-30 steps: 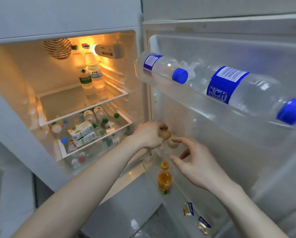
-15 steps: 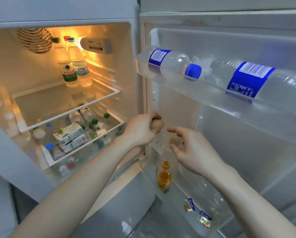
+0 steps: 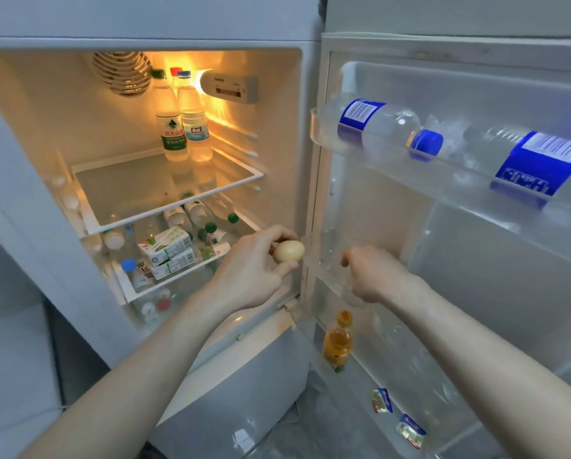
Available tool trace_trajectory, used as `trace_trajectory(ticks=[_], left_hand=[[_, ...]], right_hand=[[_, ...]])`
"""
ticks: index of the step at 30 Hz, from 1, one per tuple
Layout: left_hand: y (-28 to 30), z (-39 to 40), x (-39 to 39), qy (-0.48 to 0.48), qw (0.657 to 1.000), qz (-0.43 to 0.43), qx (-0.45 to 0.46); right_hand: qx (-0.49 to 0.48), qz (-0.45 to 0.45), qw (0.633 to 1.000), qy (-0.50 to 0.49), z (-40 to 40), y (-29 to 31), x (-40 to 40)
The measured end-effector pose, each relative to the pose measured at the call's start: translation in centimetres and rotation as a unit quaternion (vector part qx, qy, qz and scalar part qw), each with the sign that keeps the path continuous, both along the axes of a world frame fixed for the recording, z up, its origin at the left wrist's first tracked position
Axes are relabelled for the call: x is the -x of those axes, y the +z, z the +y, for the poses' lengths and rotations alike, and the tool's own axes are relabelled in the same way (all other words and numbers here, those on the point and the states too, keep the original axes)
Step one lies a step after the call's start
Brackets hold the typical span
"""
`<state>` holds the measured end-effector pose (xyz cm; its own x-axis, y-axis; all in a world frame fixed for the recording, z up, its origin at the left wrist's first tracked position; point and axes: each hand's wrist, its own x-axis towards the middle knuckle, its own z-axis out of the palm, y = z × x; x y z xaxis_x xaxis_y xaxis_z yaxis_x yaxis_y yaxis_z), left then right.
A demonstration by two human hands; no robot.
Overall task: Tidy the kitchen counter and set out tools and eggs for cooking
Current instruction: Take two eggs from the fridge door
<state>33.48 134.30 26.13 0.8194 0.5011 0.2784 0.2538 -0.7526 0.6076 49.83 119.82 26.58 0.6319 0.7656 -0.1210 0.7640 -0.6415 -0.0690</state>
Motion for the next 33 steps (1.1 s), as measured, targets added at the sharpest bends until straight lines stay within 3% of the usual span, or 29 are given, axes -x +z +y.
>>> trace_trajectory(ticks=[8, 13, 18, 25, 33], left_hand=[[-0.3, -0.5, 2.3, 0.021, 1.0, -0.018, 0.014], [-0.5, -0.5, 4.8, 0.059, 0.997, -0.033, 0.037], [-1.5, -0.7, 8.8, 0.136, 0.986, -0.053, 0.081], [-2.3, -4.0, 16.2, 0.274, 0.952, -0.071, 0.117], [-2.4, -13.8, 21.3, 0.448, 0.877, -0.116, 0.128]], right_hand=[[-0.043, -0.002, 0.999, -0.007, 0.1, 0.2, 0.0], [-0.19, 0.029, 0.981, 0.02, -0.1, 0.9, 0.8], [-0.293, 0.126, 0.943, 0.093, 0.5, 1.6, 5.2], [-0.313, 0.262, 0.897, 0.168, 2.7, 0.0, 11.0], [-0.249, 0.364, 0.841, 0.315, 1.6, -1.3, 15.6]])
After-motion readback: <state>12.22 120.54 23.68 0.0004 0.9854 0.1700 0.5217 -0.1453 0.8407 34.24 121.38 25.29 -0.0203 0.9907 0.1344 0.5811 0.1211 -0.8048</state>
